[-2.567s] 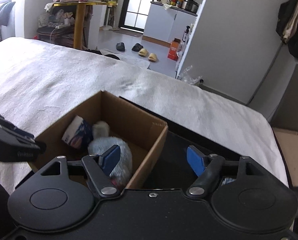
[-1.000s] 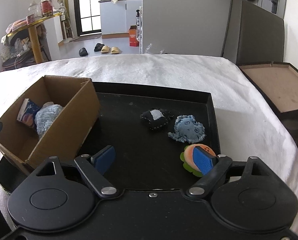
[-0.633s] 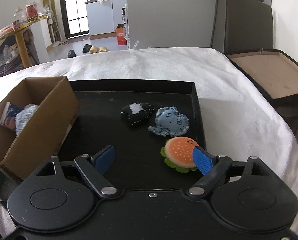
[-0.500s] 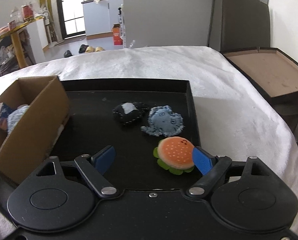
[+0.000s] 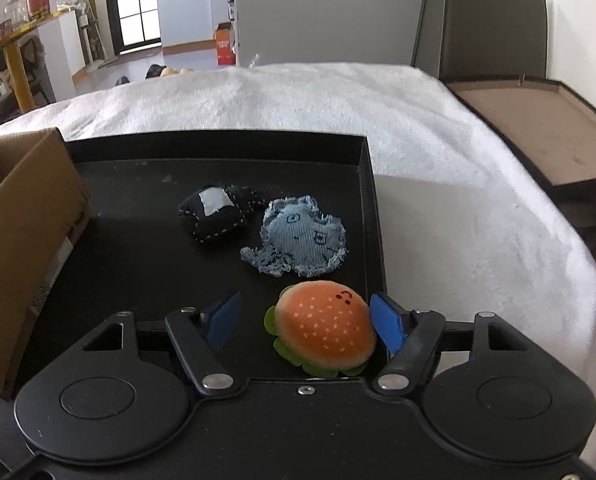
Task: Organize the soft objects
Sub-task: 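Close the right gripper on the orange-and-green burger plush, then lift the burger plush with the right gripper and release it into the box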
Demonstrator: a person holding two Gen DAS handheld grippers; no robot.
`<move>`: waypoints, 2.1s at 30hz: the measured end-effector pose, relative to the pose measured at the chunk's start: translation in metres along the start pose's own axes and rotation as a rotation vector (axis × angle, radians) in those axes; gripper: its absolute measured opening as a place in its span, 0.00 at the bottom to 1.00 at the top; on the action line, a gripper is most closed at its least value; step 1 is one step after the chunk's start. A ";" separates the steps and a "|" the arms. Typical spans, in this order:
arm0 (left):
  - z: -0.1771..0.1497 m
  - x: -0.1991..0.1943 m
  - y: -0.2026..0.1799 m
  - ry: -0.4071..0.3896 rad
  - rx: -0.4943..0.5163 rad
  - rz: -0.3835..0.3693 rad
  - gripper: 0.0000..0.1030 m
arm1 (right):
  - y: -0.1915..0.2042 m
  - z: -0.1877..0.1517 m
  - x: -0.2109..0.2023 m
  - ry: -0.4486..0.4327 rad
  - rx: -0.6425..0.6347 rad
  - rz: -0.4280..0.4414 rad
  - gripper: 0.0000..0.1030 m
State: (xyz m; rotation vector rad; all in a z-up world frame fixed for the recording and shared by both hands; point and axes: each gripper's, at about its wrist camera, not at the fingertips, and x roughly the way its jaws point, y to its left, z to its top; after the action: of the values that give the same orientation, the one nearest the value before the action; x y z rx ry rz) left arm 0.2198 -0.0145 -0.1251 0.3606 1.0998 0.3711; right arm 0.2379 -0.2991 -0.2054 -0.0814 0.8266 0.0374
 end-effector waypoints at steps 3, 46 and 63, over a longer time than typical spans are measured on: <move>0.001 0.000 -0.002 0.003 0.012 0.000 0.67 | 0.000 -0.002 0.008 0.036 0.010 0.001 0.65; -0.018 -0.031 0.048 -0.130 -0.083 -0.165 0.67 | 0.050 0.023 -0.093 -0.113 0.003 0.049 0.25; -0.022 -0.006 0.061 -0.086 -0.137 -0.277 0.66 | 0.108 0.034 -0.114 -0.155 -0.123 0.089 0.25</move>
State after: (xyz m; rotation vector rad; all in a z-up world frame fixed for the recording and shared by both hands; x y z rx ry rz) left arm 0.1903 0.0384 -0.1015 0.0991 1.0180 0.1819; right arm 0.1788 -0.1887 -0.1048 -0.1556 0.6726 0.1762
